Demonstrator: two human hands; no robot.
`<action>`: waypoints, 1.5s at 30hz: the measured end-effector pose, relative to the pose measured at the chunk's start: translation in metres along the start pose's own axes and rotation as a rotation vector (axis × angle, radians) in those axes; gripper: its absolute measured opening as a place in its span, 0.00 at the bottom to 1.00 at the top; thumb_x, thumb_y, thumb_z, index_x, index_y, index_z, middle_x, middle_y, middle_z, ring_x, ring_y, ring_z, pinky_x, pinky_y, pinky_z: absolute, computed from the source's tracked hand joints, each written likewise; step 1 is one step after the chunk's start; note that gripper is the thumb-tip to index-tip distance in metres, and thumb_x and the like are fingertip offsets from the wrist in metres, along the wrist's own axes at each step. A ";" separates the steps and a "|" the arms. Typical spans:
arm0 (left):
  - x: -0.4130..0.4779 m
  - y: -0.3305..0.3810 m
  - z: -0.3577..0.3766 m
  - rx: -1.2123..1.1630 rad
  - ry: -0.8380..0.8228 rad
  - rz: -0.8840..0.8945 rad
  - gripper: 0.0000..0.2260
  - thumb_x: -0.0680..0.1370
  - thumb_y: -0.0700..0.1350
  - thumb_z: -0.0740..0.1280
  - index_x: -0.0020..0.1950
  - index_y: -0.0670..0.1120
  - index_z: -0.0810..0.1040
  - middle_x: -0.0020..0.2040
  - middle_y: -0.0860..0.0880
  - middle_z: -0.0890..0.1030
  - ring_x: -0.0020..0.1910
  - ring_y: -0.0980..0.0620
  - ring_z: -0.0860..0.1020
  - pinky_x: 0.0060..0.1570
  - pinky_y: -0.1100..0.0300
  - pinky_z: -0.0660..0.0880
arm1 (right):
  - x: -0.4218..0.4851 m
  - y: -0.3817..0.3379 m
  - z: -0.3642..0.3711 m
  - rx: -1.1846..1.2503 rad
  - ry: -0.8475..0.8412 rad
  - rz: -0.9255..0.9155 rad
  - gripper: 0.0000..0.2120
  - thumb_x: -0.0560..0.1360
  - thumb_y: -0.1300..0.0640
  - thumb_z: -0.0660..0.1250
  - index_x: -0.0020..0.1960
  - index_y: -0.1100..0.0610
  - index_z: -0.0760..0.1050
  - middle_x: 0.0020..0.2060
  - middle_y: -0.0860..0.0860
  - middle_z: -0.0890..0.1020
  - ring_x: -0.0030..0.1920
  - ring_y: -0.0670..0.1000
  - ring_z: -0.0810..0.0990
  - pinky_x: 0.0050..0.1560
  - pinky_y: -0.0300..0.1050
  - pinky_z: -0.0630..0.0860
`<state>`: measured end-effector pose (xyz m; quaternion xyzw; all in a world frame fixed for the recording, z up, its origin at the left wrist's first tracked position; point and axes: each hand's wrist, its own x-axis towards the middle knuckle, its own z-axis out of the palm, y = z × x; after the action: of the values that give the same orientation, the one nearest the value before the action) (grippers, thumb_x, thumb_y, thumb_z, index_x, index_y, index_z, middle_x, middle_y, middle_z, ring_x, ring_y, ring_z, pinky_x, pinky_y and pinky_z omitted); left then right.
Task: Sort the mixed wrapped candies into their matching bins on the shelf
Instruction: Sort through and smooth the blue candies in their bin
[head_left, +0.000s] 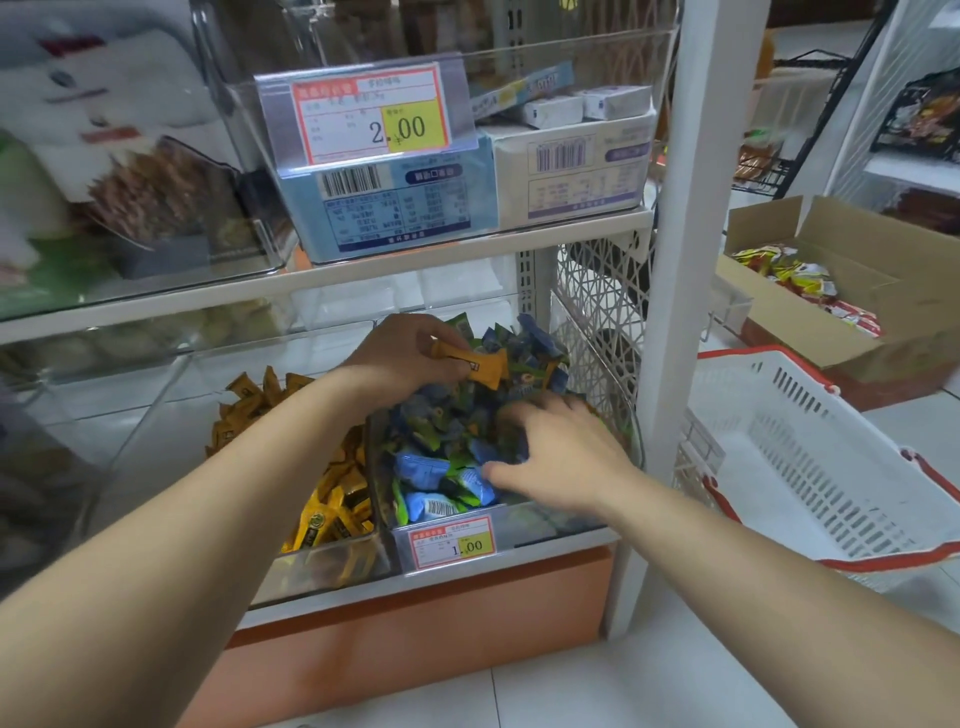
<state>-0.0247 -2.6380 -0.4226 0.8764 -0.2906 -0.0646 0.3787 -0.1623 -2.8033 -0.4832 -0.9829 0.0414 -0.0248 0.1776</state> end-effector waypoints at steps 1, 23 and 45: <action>-0.006 0.002 -0.002 -0.006 0.023 0.000 0.08 0.72 0.46 0.78 0.47 0.56 0.82 0.43 0.53 0.84 0.40 0.56 0.81 0.41 0.62 0.74 | 0.002 -0.002 -0.005 0.057 0.092 0.010 0.35 0.67 0.30 0.66 0.70 0.45 0.69 0.67 0.53 0.73 0.67 0.59 0.70 0.63 0.52 0.71; -0.099 -0.063 -0.063 -0.004 0.611 -0.145 0.13 0.71 0.46 0.77 0.52 0.56 0.79 0.49 0.55 0.82 0.42 0.54 0.81 0.38 0.62 0.75 | 0.048 -0.019 -0.017 0.765 0.401 0.027 0.10 0.78 0.57 0.69 0.58 0.54 0.80 0.51 0.50 0.83 0.53 0.50 0.81 0.51 0.41 0.75; -0.072 -0.020 0.033 0.843 -0.122 0.267 0.21 0.79 0.66 0.54 0.69 0.64 0.73 0.68 0.58 0.76 0.67 0.50 0.72 0.66 0.49 0.64 | 0.073 -0.005 0.007 0.334 -0.193 -0.038 0.06 0.77 0.57 0.71 0.50 0.50 0.85 0.44 0.43 0.83 0.49 0.45 0.81 0.47 0.37 0.73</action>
<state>-0.0857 -2.6073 -0.4674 0.9036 -0.4237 0.0573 -0.0247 -0.0888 -2.8028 -0.4855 -0.9383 0.0007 0.0595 0.3408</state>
